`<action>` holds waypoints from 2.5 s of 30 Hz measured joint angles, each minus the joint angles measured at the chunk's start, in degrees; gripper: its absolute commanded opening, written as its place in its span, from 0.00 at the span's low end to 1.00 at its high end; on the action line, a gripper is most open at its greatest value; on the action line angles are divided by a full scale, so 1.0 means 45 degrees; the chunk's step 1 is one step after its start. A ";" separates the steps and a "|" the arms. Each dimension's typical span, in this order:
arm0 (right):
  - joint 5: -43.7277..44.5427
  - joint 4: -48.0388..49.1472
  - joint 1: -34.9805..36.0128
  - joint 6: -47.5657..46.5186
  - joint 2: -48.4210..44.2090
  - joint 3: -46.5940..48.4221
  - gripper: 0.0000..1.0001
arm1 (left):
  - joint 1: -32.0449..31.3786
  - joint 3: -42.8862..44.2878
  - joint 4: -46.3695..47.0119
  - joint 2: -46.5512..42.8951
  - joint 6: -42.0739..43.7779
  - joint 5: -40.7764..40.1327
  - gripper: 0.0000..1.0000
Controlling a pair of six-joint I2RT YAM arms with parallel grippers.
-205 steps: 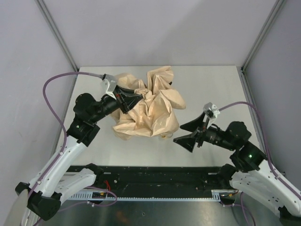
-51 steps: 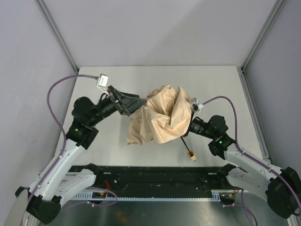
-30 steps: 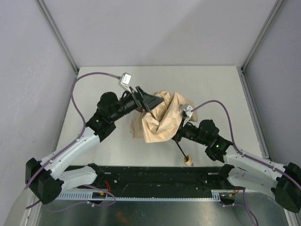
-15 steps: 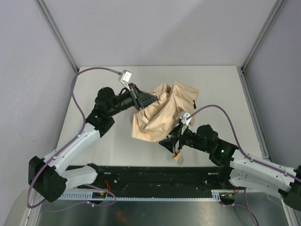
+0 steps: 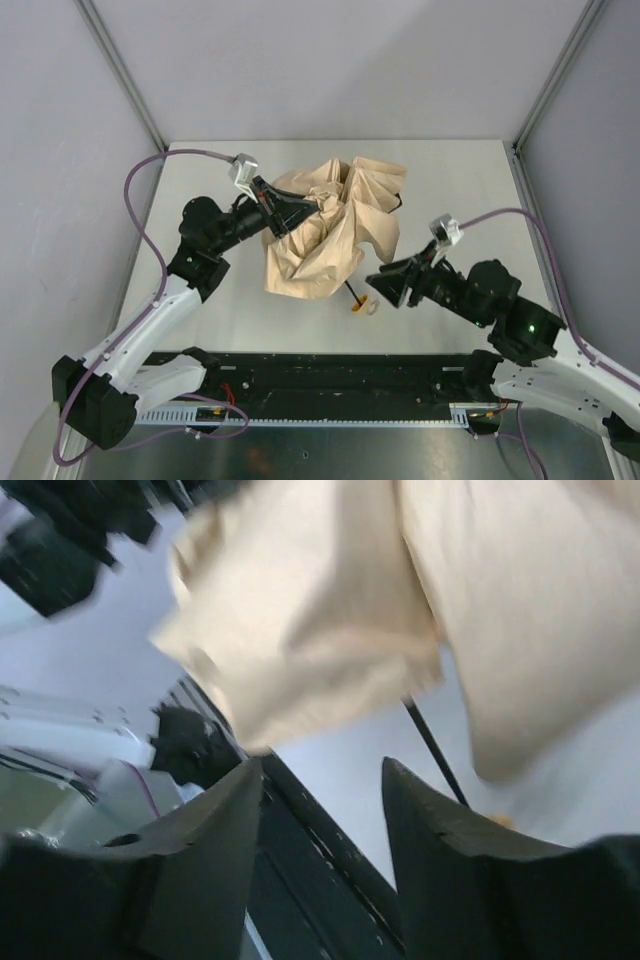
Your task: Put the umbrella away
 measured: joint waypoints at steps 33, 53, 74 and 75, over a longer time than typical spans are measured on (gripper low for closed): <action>0.0364 1.4129 0.0806 0.4775 0.6096 -0.1812 0.06 | -0.0670 -0.2992 0.1049 -0.2346 -0.5090 -0.9194 0.00; -0.6067 1.5620 0.0617 0.8432 0.7057 -0.1297 0.43 | -0.0651 -0.3026 0.2463 -0.1423 -0.5081 -0.8981 0.00; -0.4974 0.3604 -0.2769 0.2550 0.1491 0.0117 0.64 | 0.0219 -0.3390 0.3327 -0.3191 -0.0942 -0.2555 0.00; -0.5183 0.3963 -0.2798 0.2628 0.1928 0.0219 0.64 | 0.0219 -0.3390 0.3332 -0.3186 -0.0840 -0.2171 0.00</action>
